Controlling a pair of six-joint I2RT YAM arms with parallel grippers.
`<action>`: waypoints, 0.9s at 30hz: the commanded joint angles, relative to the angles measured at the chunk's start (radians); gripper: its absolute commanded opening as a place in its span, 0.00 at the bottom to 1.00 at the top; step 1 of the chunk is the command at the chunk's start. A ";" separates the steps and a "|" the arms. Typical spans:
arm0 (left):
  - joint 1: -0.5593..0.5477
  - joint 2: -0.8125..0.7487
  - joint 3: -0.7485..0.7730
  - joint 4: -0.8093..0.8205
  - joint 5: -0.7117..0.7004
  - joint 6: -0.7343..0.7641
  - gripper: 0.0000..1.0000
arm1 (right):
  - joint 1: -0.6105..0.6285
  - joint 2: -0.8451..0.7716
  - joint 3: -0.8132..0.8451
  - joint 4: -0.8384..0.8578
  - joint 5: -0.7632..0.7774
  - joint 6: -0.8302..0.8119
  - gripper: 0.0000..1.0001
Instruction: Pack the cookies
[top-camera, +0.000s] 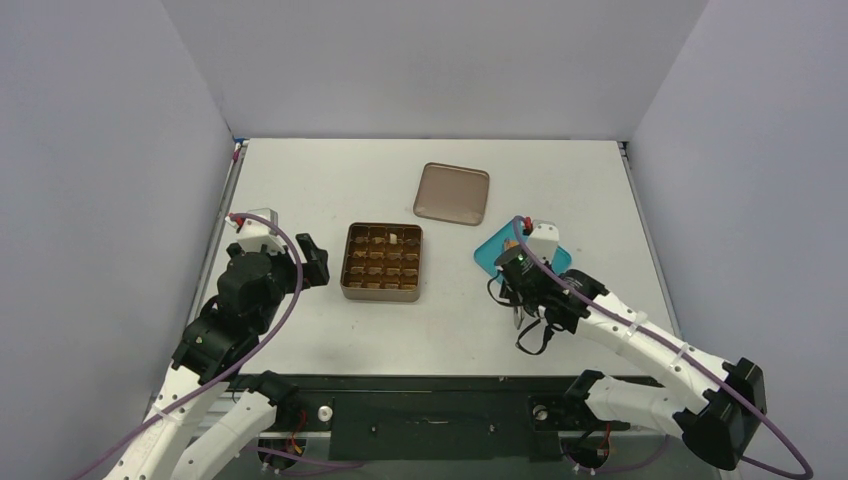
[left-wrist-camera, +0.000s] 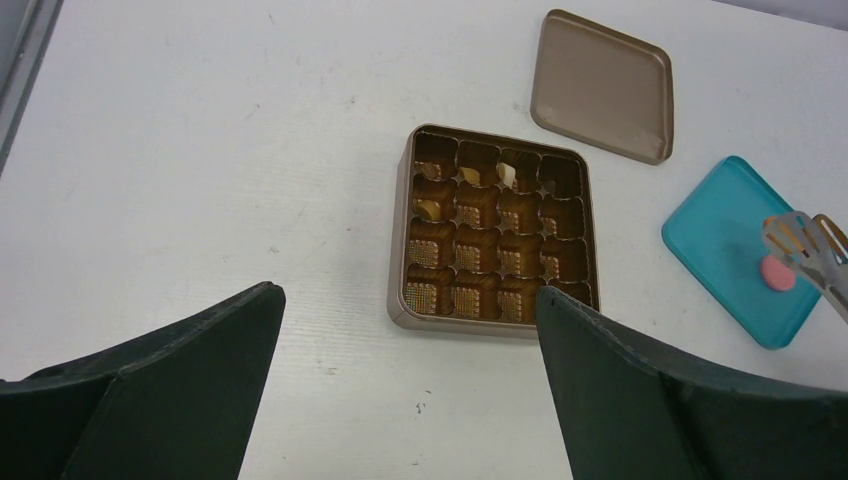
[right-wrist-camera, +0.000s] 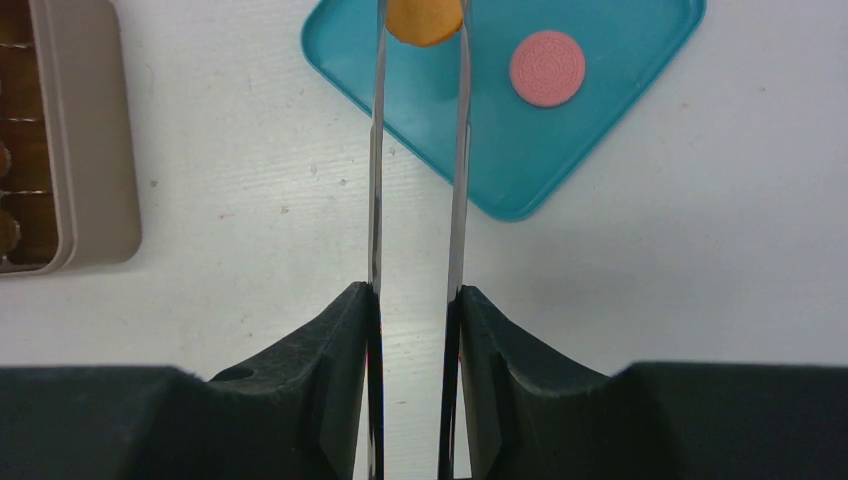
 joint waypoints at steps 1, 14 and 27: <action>0.004 0.003 0.006 0.050 0.002 0.003 0.97 | 0.022 -0.018 0.103 -0.027 0.040 -0.053 0.24; 0.004 0.008 0.006 0.050 0.001 0.003 0.97 | 0.196 0.188 0.361 -0.051 -0.013 -0.166 0.25; 0.004 0.006 0.006 0.050 -0.001 0.003 0.97 | 0.275 0.413 0.554 -0.015 -0.137 -0.253 0.25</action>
